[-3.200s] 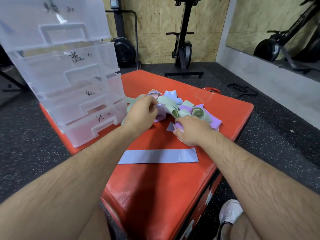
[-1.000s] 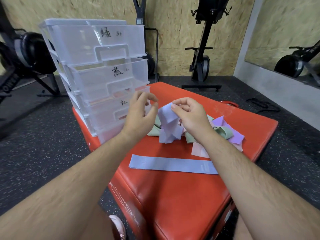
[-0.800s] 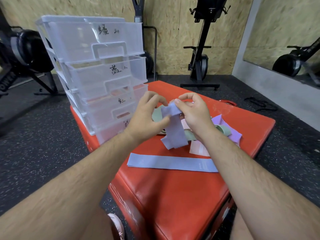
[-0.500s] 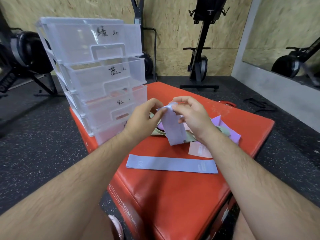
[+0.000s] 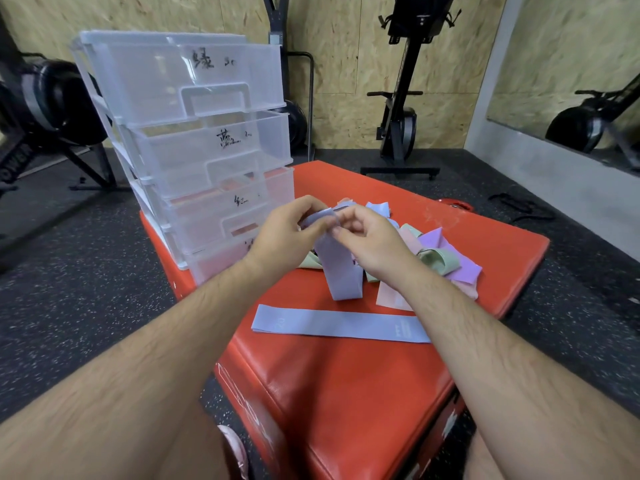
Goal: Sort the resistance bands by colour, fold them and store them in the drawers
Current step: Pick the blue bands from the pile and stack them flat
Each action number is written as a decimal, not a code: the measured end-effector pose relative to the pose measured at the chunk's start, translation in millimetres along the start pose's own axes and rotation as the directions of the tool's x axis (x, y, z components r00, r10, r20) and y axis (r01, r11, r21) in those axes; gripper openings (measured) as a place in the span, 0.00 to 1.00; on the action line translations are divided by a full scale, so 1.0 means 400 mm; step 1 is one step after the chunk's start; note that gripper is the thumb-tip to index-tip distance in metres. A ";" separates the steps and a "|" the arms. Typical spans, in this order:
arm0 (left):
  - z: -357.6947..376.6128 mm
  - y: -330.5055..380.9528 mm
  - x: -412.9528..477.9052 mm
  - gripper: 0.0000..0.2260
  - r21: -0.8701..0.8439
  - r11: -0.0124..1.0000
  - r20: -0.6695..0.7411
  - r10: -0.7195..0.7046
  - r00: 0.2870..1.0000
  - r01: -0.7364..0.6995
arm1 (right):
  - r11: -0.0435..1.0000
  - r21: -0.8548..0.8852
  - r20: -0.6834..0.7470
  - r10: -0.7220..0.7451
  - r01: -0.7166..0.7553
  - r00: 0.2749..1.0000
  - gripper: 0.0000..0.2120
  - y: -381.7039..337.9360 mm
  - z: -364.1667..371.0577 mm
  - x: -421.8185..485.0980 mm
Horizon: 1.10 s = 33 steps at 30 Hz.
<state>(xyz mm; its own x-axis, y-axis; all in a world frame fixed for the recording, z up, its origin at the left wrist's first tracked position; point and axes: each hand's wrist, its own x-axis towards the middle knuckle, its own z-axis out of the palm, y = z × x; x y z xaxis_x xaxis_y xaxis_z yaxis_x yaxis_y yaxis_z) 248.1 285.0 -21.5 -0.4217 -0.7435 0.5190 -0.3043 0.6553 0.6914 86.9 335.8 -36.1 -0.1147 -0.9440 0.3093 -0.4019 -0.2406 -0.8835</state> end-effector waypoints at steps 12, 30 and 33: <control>-0.071 -0.064 -0.007 0.07 -0.214 0.949 -0.230 -0.279 0.932 0.231 | 0.870 -0.491 0.179 0.151 -0.045 0.972 0.12 0.050 -0.103 -0.018; -0.085 -0.244 -0.153 0.11 0.195 0.791 0.153 -0.609 0.778 0.580 | 0.714 -0.683 0.154 0.346 -0.153 0.926 0.03 0.170 -0.230 -0.143; -0.064 -0.253 -0.170 0.10 0.262 0.799 0.173 -0.590 0.789 0.541 | 0.668 -0.735 0.174 0.351 -0.116 0.920 0.02 0.193 -0.216 -0.157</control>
<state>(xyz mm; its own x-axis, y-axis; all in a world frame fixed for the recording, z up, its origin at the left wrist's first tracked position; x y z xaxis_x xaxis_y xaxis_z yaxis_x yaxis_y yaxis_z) 329.3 265.7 -113.9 -0.3006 -0.9499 -0.0853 -0.6947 0.1568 0.7020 -15.3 395.8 -93.4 -0.0888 -0.9923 -0.0867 -0.9230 0.1147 -0.3672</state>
